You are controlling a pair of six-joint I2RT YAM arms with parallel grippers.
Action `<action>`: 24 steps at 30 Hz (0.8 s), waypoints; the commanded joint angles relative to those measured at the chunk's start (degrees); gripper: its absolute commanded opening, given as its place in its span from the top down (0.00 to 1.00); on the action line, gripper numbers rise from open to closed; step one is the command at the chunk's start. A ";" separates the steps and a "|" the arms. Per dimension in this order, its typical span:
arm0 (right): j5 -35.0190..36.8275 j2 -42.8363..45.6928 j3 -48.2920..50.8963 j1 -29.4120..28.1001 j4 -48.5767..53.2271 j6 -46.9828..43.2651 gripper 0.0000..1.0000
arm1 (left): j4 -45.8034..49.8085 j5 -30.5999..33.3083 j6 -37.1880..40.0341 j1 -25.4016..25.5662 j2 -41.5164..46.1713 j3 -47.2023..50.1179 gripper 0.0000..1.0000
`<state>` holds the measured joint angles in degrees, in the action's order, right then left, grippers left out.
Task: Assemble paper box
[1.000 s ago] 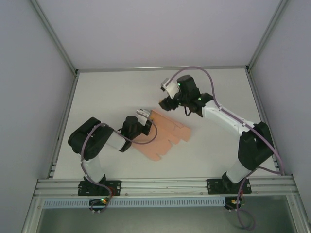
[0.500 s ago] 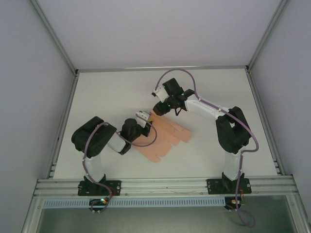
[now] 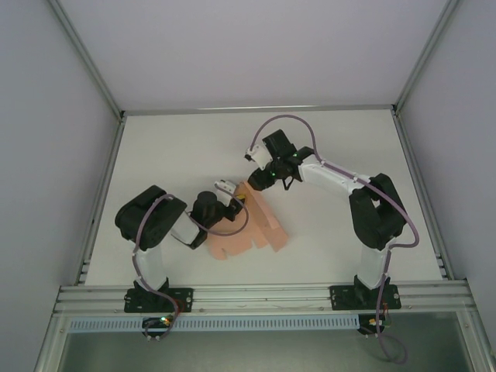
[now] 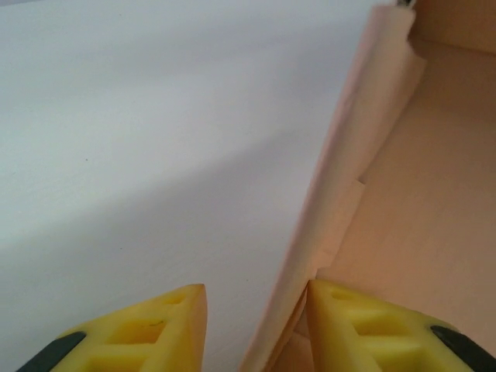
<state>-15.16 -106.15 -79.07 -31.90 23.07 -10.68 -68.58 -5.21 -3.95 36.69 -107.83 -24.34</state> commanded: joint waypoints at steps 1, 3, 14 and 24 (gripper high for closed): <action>-4.31 1.31 2.17 -1.09 3.86 -1.33 0.52 | -0.03 -2.46 -1.76 -0.39 2.36 -0.49 0.65; -6.44 2.33 2.61 -1.19 2.83 -1.27 0.51 | 0.30 -3.49 -1.60 -0.55 2.45 -1.52 0.69; -9.36 0.17 0.72 -1.62 2.86 -1.70 0.51 | 4.38 -8.78 -0.54 -0.61 4.34 -4.94 0.66; -6.16 -0.30 1.64 -1.49 2.78 -0.67 0.50 | 5.95 -10.13 -0.49 -1.03 5.39 -7.09 1.00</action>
<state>-20.86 -104.84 -78.39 -32.29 21.89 -11.77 -59.64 -14.59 -3.46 35.94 -104.81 -28.32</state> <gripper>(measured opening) 0.493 0.031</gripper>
